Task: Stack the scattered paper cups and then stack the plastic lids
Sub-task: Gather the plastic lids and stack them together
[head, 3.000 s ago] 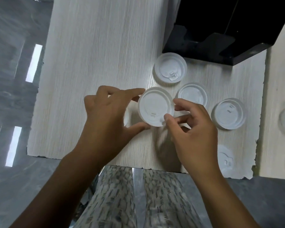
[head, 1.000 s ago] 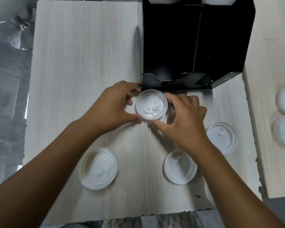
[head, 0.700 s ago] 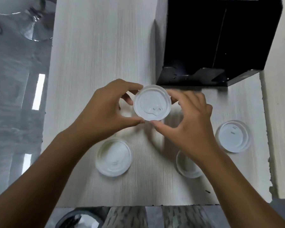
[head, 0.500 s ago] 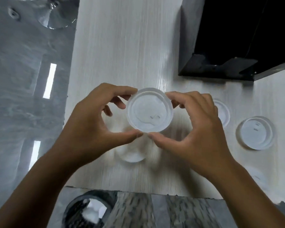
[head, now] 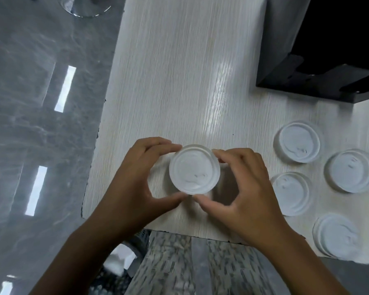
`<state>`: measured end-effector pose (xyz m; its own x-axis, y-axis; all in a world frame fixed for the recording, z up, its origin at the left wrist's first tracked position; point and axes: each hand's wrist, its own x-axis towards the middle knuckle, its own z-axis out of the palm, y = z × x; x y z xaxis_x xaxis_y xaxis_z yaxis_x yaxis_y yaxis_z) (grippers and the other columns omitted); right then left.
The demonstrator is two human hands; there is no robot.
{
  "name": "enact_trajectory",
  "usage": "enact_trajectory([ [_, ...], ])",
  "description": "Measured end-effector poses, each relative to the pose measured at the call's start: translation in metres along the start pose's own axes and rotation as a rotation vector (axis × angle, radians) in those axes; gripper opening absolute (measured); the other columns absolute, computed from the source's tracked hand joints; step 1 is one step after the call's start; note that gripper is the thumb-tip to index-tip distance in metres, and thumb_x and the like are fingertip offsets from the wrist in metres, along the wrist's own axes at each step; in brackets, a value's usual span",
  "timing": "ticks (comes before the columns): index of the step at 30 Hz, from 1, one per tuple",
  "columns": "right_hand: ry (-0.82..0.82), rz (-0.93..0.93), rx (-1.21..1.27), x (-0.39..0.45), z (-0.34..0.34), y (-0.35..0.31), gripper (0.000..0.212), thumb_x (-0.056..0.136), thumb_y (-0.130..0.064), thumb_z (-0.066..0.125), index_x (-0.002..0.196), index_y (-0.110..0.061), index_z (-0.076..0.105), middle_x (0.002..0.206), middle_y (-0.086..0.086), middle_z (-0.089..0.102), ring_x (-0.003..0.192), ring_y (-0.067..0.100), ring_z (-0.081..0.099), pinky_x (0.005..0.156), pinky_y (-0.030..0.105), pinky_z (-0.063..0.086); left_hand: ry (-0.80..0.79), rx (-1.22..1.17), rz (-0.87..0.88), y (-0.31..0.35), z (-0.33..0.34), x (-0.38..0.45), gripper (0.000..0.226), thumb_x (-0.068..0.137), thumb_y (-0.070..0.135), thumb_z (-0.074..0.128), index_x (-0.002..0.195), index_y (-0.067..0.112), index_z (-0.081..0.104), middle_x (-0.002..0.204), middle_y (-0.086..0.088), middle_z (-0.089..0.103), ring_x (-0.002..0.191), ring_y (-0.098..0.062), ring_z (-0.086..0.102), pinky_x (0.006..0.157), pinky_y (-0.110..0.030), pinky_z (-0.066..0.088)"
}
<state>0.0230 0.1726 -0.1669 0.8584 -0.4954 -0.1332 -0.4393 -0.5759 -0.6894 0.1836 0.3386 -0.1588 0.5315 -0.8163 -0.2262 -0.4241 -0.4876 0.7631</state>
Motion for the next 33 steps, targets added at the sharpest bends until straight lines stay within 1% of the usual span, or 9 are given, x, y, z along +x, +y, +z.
enact_trajectory([
  [3, -0.011, 0.018, 0.014, -0.001, 0.003, 0.004, 0.076, 0.075, -0.062, 0.072, 0.137, -0.021, 0.058, 0.124, -0.008, 0.053, 0.116, 0.015, 0.052, 0.095, 0.047, 0.049, -0.011, -0.025, 0.007, -0.002, 0.004, 0.001, 0.078, 0.071, 0.060, 0.083, 0.138, 0.035, 0.053, 0.135, 0.019, 0.052, 0.124, 0.001, 0.053, 0.096, -0.006, 0.040],
  [7, -0.032, 0.019, 0.036, -0.002, 0.003, 0.004, 0.079, 0.076, -0.064, 0.070, 0.142, -0.024, 0.051, 0.127, -0.011, 0.050, 0.117, 0.014, 0.051, 0.097, 0.045, 0.050, -0.017, -0.058, -0.031, -0.001, 0.006, -0.003, 0.078, 0.070, 0.058, 0.078, 0.140, 0.037, 0.050, 0.135, 0.023, 0.053, 0.120, 0.006, 0.054, 0.091, -0.005, 0.041],
  [12, -0.060, 0.038, 0.063, -0.010, -0.012, 0.006, 0.090, 0.074, -0.067, 0.072, 0.151, -0.034, 0.038, 0.127, -0.022, 0.045, 0.119, 0.006, 0.047, 0.100, 0.030, 0.046, -0.007, -0.046, -0.056, 0.008, -0.001, -0.008, 0.094, 0.066, 0.062, 0.087, 0.147, 0.044, 0.042, 0.139, 0.028, 0.049, 0.128, 0.001, 0.052, 0.091, -0.017, 0.045],
  [19, 0.022, 0.049, 0.096, -0.032, -0.067, 0.033, 0.089, 0.072, -0.061, 0.080, 0.148, -0.029, 0.047, 0.127, -0.010, 0.053, 0.112, 0.005, 0.053, 0.093, 0.006, 0.037, 0.071, 0.038, 0.069, 0.061, 0.001, 0.001, 0.086, 0.071, 0.063, 0.076, 0.146, 0.033, 0.047, 0.145, 0.023, 0.050, 0.136, -0.007, 0.049, 0.104, -0.028, 0.046],
  [22, 0.067, 0.071, 0.083, -0.044, -0.093, 0.053, 0.088, 0.070, -0.059, 0.079, 0.146, -0.023, 0.051, 0.126, -0.008, 0.056, 0.111, 0.002, 0.054, 0.091, 0.005, 0.036, 0.040, 0.034, 0.143, 0.091, 0.021, 0.010, 0.079, 0.074, 0.062, 0.075, 0.143, 0.037, 0.048, 0.143, 0.023, 0.051, 0.133, -0.004, 0.050, 0.103, -0.020, 0.046],
  [26, 0.084, 0.121, 0.048, -0.065, -0.113, 0.089, 0.086, 0.070, -0.056, 0.082, 0.143, -0.021, 0.053, 0.127, -0.005, 0.055, 0.110, 0.001, 0.053, 0.091, 0.003, 0.036, -0.073, 0.051, 0.133, 0.115, 0.067, 0.022, 0.075, 0.076, 0.061, 0.075, 0.143, 0.044, 0.045, 0.139, 0.030, 0.048, 0.126, 0.005, 0.049, 0.095, -0.016, 0.043],
  [28, 0.069, 0.147, 0.035, -0.075, -0.118, 0.107, 0.088, 0.069, -0.056, 0.085, 0.144, -0.026, 0.051, 0.131, -0.009, 0.051, 0.115, 0.004, 0.052, 0.098, 0.008, 0.039, -0.140, 0.084, 0.120, 0.118, 0.093, 0.028, 0.077, 0.078, 0.061, 0.076, 0.145, 0.045, 0.042, 0.138, 0.028, 0.046, 0.122, 0.005, 0.049, 0.092, -0.013, 0.041],
  [31, 0.028, 0.181, 0.009, -0.082, -0.114, 0.124, 0.091, 0.071, -0.067, 0.082, 0.146, -0.030, 0.046, 0.134, -0.014, 0.044, 0.125, 0.012, 0.049, 0.105, 0.036, 0.047, -0.217, 0.136, 0.084, 0.112, 0.123, 0.034, 0.088, 0.074, 0.053, 0.080, 0.150, 0.039, 0.039, 0.136, 0.023, 0.042, 0.120, 0.002, 0.046, 0.093, -0.012, 0.039],
  [33, -0.019, 0.196, -0.045, -0.079, -0.106, 0.128, 0.091, 0.070, -0.073, 0.070, 0.146, -0.032, 0.040, 0.134, -0.015, 0.041, 0.126, 0.010, 0.044, 0.105, 0.043, 0.047, -0.248, 0.169, 0.059, 0.108, 0.134, 0.035, 0.092, 0.071, 0.045, 0.088, 0.150, 0.034, 0.041, 0.132, 0.025, 0.039, 0.121, 0.002, 0.044, 0.095, -0.008, 0.034],
])
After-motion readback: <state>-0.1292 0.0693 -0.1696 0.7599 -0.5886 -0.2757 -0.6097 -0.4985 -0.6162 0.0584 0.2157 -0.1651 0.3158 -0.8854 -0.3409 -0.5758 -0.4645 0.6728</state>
